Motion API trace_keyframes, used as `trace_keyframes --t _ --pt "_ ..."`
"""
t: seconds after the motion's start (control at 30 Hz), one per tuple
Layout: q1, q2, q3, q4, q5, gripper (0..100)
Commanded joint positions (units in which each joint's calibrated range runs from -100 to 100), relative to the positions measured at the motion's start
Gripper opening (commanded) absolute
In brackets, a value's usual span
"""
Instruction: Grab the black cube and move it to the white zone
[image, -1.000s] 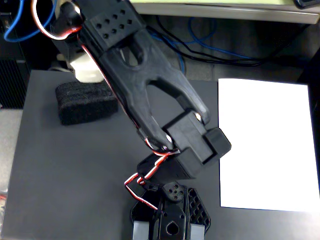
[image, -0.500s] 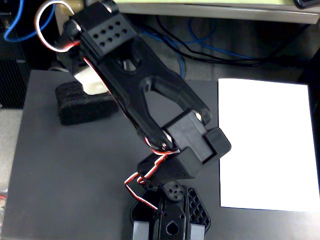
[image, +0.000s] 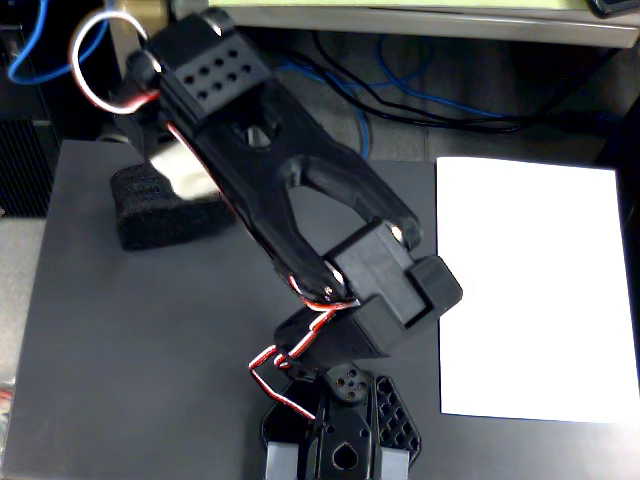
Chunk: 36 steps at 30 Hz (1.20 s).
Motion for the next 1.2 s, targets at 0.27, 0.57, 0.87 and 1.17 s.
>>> trace_keyframes --t 0.27,0.57,0.87,1.17 --pt "0.16 -1.84 11.73 -5.19 0.36 44" --pt "-0.14 16.72 13.54 -16.17 0.3 38" --pt "-0.14 16.64 4.75 -15.31 -0.06 2" --pt "1.26 16.55 -36.68 17.45 -5.25 2"
